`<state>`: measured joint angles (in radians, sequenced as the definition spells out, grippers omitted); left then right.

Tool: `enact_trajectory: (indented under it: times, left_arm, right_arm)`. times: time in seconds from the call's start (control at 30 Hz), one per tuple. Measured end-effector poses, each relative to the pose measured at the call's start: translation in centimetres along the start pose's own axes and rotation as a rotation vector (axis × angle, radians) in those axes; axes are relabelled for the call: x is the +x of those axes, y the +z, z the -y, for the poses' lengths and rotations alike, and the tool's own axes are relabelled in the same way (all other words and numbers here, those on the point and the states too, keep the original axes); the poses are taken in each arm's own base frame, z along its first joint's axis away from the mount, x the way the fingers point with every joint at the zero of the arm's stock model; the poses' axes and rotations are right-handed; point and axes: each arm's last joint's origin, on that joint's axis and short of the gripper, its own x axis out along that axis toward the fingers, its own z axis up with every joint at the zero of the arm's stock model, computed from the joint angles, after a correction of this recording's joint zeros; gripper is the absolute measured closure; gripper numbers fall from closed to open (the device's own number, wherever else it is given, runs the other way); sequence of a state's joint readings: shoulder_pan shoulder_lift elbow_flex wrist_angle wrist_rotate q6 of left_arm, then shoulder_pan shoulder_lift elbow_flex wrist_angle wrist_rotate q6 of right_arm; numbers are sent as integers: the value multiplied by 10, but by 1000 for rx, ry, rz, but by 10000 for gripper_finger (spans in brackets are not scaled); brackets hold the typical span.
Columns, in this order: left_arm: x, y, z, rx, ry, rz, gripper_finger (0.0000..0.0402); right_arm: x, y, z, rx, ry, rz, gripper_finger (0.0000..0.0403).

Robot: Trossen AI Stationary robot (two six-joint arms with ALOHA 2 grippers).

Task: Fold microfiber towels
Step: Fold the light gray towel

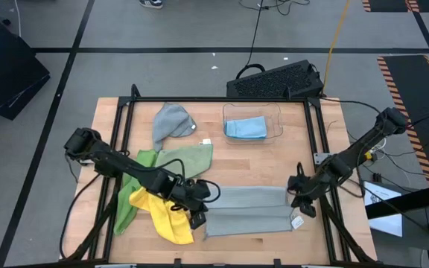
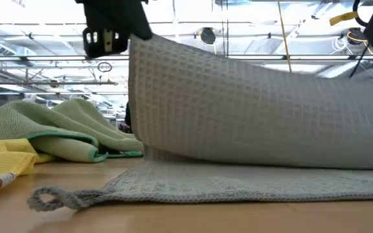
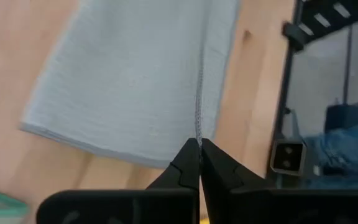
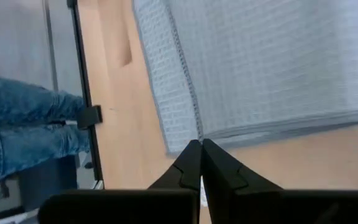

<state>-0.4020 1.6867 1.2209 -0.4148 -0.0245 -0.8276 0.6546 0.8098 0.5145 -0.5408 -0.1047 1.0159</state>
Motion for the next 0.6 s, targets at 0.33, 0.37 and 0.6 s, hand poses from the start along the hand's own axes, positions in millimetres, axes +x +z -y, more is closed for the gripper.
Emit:
enact_trajectory:
  times: [0.33,0.37,0.6]
  left_arm:
    - [-8,21,-18,-15,56,79,399]
    - [-11,24,-19,-11,60,97,398]
    - [-43,44,-30,-8,106,249,397]
  right_arm:
    - [-46,12,13,18,-70,83,403]
    - [-51,13,13,10,-85,85,403]
    - [-78,27,7,-26,-116,150,403]
